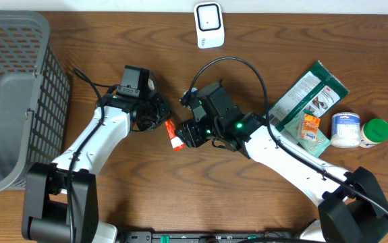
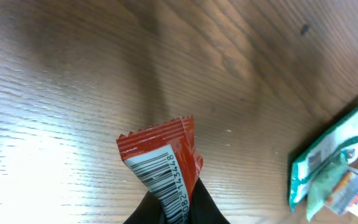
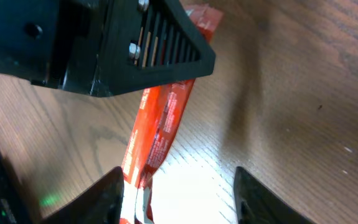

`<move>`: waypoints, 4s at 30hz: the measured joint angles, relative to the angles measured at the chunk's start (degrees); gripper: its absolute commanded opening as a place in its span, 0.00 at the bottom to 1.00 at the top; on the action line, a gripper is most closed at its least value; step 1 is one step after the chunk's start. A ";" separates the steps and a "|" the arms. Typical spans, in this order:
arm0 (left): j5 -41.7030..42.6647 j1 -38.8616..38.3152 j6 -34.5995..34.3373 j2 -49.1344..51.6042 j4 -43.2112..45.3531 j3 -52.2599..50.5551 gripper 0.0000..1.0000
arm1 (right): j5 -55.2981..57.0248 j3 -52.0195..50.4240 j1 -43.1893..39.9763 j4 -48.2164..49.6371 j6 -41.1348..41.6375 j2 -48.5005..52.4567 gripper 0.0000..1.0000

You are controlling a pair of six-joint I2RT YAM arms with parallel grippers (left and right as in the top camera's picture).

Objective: Scan the item barcode
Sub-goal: 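Grasp the toothpaste box with the right gripper and release the left, then pull the toothpaste box away with the right gripper, left arm retracting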

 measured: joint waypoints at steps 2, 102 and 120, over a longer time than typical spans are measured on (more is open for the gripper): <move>1.70 0.07 1.07 0.00 0.76 0.00 0.07 | -2.32 0.00 -0.31 0.33 0.48 0.00 0.54; 57.99 12.46 5.07 0.02 29.59 0.22 0.25 | -29.22 0.28 -6.73 26.84 12.50 0.98 0.01; 48.74 18.60 3.76 0.02 37.51 0.24 0.73 | -16.98 4.44 -6.73 -9.90 -11.43 0.94 0.01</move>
